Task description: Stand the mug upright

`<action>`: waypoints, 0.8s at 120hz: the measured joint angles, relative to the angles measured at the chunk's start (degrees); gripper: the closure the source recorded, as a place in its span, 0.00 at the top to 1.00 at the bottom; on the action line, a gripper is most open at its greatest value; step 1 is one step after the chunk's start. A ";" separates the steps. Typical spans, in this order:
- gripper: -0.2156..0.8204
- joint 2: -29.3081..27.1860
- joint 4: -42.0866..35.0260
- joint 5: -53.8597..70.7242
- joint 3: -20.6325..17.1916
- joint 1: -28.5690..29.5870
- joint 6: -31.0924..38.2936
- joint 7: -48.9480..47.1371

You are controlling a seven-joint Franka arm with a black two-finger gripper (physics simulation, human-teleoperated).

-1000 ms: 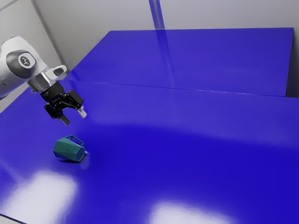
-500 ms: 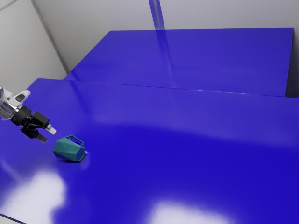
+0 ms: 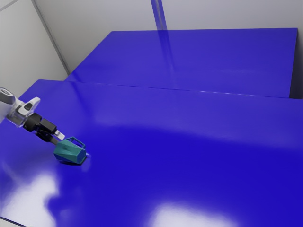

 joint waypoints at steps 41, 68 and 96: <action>0.69 2.51 -1.48 -3.42 -0.04 -0.01 -2.03 4.78; 0.28 2.71 -1.43 -3.99 -0.15 0.43 -3.80 6.77; 0.10 2.07 -1.43 -4.47 -0.53 0.19 -4.54 8.26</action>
